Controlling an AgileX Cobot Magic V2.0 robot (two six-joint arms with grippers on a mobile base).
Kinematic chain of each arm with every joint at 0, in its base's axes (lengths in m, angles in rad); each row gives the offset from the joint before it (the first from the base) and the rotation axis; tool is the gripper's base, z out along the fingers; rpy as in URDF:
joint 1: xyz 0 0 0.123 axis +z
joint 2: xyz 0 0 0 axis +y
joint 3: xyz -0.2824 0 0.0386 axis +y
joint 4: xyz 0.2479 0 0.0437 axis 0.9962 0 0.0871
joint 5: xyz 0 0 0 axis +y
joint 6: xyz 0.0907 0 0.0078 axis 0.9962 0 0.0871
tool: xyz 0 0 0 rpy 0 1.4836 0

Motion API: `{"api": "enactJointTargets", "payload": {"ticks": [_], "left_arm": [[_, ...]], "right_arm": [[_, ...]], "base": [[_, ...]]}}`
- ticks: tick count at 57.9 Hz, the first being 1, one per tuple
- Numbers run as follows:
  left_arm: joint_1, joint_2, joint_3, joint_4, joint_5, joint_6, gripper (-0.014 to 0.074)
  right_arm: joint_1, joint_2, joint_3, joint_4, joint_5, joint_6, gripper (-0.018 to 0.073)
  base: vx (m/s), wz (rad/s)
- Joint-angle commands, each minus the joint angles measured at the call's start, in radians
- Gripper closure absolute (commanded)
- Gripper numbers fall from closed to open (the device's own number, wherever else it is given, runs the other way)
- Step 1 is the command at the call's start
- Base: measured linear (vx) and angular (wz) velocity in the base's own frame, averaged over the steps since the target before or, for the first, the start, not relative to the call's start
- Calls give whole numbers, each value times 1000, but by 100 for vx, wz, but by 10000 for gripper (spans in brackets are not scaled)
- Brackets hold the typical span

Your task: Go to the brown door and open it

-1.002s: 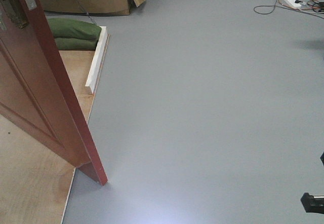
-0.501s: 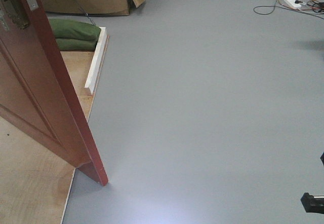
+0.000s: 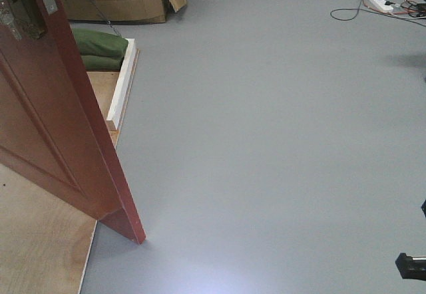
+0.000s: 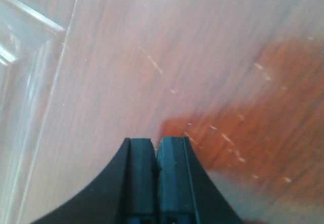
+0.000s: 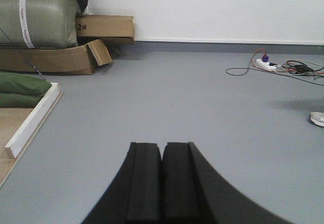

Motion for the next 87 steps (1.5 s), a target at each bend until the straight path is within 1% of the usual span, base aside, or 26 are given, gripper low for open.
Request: {"api": "enactJointTargets", "payload": {"ticks": [1, 87], "left_arm": [[-5, -36, -37, -2, -17, 0, 603], [-5, -36, -37, -2, -17, 0, 603]], "right_arm": [[-2, 13, 4, -6, -83, -5, 559], [-2, 13, 4, -6, -83, -5, 559]], "base": [[7, -3], [9, -3]]}}
